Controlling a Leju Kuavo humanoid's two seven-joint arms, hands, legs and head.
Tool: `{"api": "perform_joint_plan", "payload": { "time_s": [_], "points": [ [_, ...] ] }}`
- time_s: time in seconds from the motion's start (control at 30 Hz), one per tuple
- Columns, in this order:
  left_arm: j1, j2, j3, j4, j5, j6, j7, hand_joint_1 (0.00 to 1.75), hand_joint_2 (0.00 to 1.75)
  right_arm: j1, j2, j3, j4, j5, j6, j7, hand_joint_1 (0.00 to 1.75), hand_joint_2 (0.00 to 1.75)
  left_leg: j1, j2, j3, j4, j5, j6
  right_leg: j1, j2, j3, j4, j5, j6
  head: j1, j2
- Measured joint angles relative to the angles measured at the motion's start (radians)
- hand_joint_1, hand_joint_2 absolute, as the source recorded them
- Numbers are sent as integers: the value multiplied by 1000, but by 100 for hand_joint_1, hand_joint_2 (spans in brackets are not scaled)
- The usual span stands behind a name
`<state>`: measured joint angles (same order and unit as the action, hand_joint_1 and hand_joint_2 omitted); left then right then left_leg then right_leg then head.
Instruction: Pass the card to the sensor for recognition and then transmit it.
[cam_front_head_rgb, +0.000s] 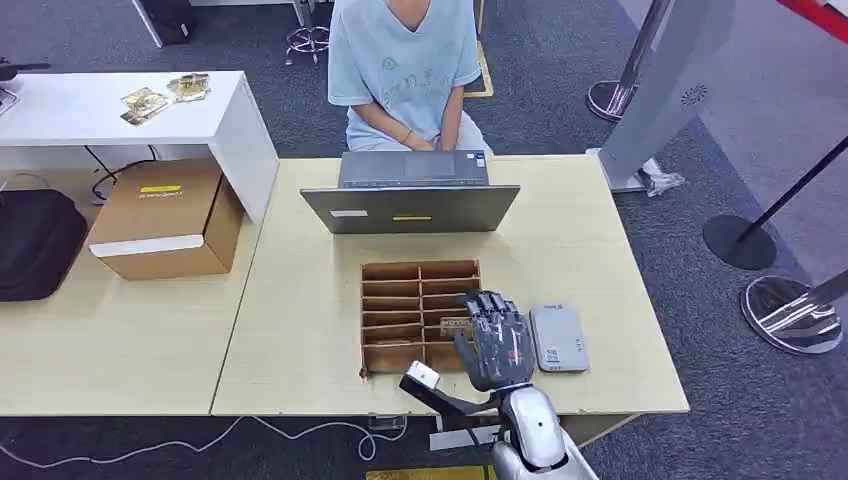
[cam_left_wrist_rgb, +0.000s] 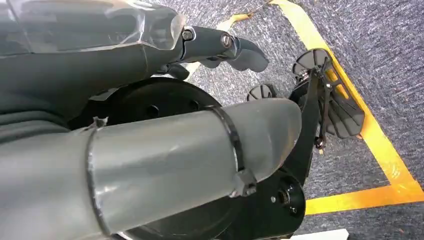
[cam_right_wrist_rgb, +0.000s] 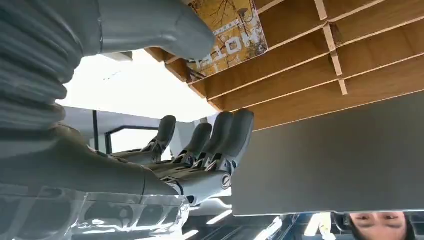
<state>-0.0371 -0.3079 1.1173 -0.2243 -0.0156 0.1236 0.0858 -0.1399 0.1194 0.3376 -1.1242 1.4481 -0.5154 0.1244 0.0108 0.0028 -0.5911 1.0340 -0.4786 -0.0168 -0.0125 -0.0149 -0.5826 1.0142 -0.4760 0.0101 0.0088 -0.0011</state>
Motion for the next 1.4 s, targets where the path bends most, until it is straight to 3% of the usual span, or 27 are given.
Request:
{"api": "perform_joint_plan", "payload": {
  "time_s": [0.2,0.47,0.77,0.87,0.9,1.07,1.4],
  "points": [
    [0,0,0,0,0,1,0,0,0,-3,2,0,10,13,13,4,84,175,0,0,0,0,0,0,0,0,0,0,0,0,0,0],
    [0,0,0,0,0,2,0,0,0,-12,3,0,37,14,17,10,79,175,0,0,0,0,0,0,0,0,0,0,0,0,0,0],
    [-1,0,0,0,0,6,0,0,0,-24,8,0,56,17,20,11,98,175,0,0,0,0,0,0,0,0,0,0,0,0,0,0],
    [-1,-1,0,0,0,10,-1,0,0,-25,8,0,59,17,21,11,110,175,0,0,0,0,0,0,0,0,0,0,0,0,0,0],
    [-2,-1,0,0,0,10,-1,0,0,-27,9,0,60,17,21,11,124,175,0,0,0,0,0,0,0,0,0,0,0,0,0,0],
    [-2,-2,0,0,0,11,-1,0,0,-30,11,0,61,17,22,11,120,175,0,0,0,0,0,0,0,0,0,0,0,0,0,0],
    [-2,-2,0,0,0,11,-2,0,0,-33,14,0,61,17,23,11,129,175,0,0,0,0,0,0,0,0,0,0,0,0,0,0]
  ]
}}
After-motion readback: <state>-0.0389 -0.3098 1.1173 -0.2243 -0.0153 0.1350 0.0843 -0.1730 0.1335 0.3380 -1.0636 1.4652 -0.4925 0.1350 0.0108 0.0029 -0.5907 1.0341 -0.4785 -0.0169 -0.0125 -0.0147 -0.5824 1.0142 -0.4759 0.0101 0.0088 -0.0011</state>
